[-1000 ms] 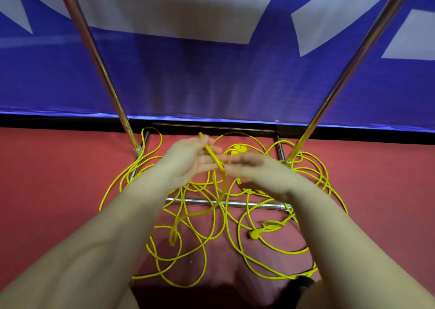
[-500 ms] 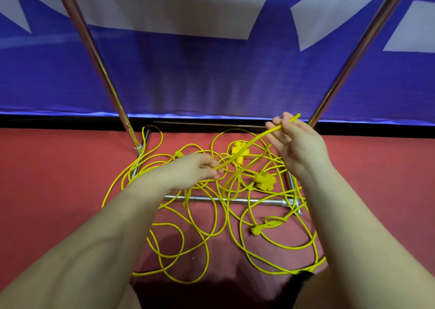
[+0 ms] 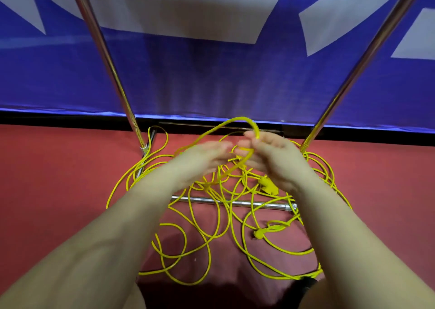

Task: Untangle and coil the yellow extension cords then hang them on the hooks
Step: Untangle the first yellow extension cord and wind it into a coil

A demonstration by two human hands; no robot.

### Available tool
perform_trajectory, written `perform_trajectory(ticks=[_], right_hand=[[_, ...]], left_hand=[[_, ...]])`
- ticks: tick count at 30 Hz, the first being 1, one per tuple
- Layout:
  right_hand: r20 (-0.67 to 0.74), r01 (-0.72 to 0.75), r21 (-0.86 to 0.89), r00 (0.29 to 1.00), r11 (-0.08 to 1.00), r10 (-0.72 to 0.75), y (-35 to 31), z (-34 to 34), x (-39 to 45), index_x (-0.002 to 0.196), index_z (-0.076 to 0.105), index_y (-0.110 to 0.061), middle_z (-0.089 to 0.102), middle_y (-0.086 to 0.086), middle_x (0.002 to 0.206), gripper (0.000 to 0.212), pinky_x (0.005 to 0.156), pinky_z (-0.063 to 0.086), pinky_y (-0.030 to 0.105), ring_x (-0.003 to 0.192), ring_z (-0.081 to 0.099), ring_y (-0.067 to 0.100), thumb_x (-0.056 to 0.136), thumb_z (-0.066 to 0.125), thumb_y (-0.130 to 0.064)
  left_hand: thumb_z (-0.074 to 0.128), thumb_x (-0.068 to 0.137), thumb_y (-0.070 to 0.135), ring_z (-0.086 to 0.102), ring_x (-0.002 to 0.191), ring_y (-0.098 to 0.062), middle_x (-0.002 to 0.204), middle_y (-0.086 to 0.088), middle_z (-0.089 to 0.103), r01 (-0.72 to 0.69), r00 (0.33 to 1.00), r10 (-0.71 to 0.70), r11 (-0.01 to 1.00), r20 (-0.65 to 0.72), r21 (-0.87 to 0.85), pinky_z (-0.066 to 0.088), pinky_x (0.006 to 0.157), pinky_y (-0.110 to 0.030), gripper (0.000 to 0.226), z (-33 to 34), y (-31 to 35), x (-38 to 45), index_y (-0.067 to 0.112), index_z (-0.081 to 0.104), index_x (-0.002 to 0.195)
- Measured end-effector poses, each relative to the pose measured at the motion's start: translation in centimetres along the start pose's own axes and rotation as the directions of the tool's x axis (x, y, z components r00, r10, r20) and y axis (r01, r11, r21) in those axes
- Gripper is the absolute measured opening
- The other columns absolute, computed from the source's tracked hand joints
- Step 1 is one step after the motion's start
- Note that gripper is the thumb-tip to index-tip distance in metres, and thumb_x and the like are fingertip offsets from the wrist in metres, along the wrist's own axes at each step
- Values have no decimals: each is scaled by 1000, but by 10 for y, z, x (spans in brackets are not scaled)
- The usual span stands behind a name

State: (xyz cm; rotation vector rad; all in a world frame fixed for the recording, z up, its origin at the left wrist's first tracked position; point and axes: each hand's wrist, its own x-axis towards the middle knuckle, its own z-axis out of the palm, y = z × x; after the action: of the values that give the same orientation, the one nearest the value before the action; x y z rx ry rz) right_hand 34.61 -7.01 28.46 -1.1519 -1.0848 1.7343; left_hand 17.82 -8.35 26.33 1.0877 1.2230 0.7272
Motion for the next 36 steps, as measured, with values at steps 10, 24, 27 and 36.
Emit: perform_trajectory(ticks=[10, 24, 27, 36], right_hand=[[-218, 87, -17, 972, 996, -89, -11, -30, 5, 119, 52, -16, 61, 7, 120, 29, 84, 52, 32, 104, 63, 17, 94, 51, -31], [-101, 53, -6, 993, 999, -54, -7, -7, 1, 89, 57, -17, 71, -4, 75, 12, 59, 56, 20, 61, 69, 9, 96, 48, -20], [-256, 91, 307, 967, 947, -10, -18, -21, 2, 90, 54, -15, 72, -4, 77, 14, 60, 56, 23, 65, 70, 9, 98, 44, -23], [226, -4, -650, 954, 760, 198, 17, 0, -10, 118, 60, -10, 66, -1, 104, 32, 84, 46, 18, 93, 60, 8, 87, 64, -19]], left_hand=[[44, 97, 16, 62, 75, -11, 84, -2, 69, -45, 996, 66, 958, -63, 282, 52, 70, -21, 17, -8, -9, 3, 13, 61, 93], [34, 98, 39, 52, 111, -7, 120, 8, 59, -87, 996, 66, 895, 64, 437, 36, 89, -20, 39, 3, -3, -3, 21, 58, 123], [35, 99, 35, 56, 108, -18, 111, -1, 63, -100, 990, 15, 774, 139, 625, 38, 90, -24, 34, 5, -13, -4, 17, 63, 107], [34, 101, 21, 70, 61, -16, 77, -5, 71, -64, 993, 21, 916, -113, -395, 57, 59, -28, 23, -2, 7, -2, 12, 52, 88]])
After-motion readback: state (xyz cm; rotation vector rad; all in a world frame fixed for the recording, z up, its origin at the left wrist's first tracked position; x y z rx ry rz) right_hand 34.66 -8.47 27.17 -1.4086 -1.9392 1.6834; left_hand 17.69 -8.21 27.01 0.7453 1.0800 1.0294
